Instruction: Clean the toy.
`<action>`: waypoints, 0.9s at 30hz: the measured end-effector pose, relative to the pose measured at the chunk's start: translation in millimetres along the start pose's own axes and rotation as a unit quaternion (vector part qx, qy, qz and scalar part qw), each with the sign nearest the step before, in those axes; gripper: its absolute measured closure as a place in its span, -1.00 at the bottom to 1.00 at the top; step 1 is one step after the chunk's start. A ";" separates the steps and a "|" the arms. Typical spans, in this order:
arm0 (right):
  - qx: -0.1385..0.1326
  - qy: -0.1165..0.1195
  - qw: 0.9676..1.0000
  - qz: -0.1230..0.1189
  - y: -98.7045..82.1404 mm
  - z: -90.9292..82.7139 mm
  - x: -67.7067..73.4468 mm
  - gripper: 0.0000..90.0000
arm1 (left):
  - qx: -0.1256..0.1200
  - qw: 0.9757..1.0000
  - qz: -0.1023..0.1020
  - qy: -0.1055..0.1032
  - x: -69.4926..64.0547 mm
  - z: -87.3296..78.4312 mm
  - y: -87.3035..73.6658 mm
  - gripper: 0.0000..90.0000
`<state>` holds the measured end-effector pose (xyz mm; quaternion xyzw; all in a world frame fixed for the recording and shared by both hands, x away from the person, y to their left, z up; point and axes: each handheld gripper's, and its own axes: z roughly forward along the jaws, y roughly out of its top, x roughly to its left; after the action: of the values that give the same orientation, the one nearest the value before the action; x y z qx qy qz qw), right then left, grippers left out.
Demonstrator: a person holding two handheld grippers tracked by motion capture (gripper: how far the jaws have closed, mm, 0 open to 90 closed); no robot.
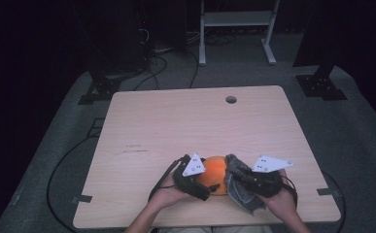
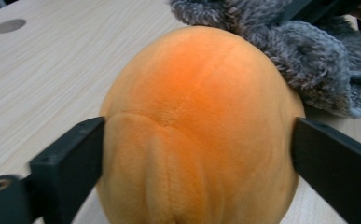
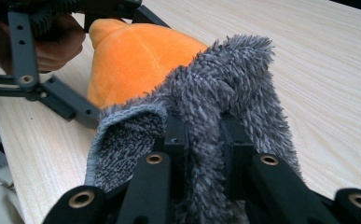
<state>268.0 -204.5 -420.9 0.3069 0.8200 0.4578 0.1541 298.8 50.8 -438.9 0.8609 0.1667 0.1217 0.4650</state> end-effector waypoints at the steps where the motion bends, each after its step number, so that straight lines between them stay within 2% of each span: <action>1: -0.001 0.000 1.000 0.000 -0.3 -0.2 -0.3 0.67 | 0.005 1.000 0.002 -0.002 -0.1 0.6 0.6 -0.99; 3: -0.002 0.000 1.000 -0.001 -0.6 -0.5 -0.2 0.67 | 0.016 1.000 -0.009 0.009 0.6 0.9 1.3 -1.00; 4: -0.001 0.000 1.000 -0.001 -0.5 -0.7 0.1 0.67 | 0.021 1.000 -0.021 0.005 1.7 1.7 1.6 -1.00; 5: 0.000 0.000 1.000 -0.001 -0.5 -0.7 0.1 0.67 | 0.026 0.999 -0.024 0.003 2.4 1.1 1.7 -1.00; 7: -0.001 0.001 1.000 -0.002 -0.5 -0.7 0.2 0.67 | 0.025 1.000 -0.015 -0.003 3.9 -0.3 0.9 -1.00; 8: 0.000 0.000 1.000 -0.002 -0.5 -0.9 0.3 0.67 | 0.025 1.000 -0.012 -0.007 5.2 -1.0 0.6 -0.93; 11: 0.000 0.001 1.000 -0.001 -0.8 -1.4 0.0 0.67 | 0.022 0.999 -0.021 -0.021 10.4 -4.4 0.3 -0.71; 14: -0.001 0.001 1.000 0.001 -1.0 -1.7 -1.3 0.67 | 0.011 1.000 -0.018 -0.016 9.4 -6.0 -2.8 -0.49; 16: 0.002 0.001 1.000 0.003 -1.1 -3.0 -3.0 0.67 | 0.008 1.000 -0.020 -0.014 8.8 -6.4 -3.7 -0.40; 20: 0.026 -0.011 0.999 0.014 -8.7 -7.3 -12.1 0.67 | 0.011 0.999 -0.041 -0.022 13.6 -8.8 -6.0 -0.35; 23: 0.046 -0.015 0.998 0.035 -15.0 -8.0 -20.7 0.67 | 0.009 0.999 -0.040 -0.022 13.3 -8.9 -6.7 -0.35; 24: 0.045 -0.014 0.998 0.040 -14.7 -8.3 -21.4 0.67 | 0.008 0.999 -0.037 -0.021 12.2 -9.0 -7.0 -0.34; 27: 0.032 -0.019 0.999 0.029 -7.8 -10.5 -17.4 0.67 | 0.003 0.999 -0.030 -0.023 11.7 -10.1 -8.5 -0.31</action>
<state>272.9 -225.6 -422.4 0.3439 0.8219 0.4297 0.1470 304.4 67.5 -440.0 0.8593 0.1823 0.0878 0.4698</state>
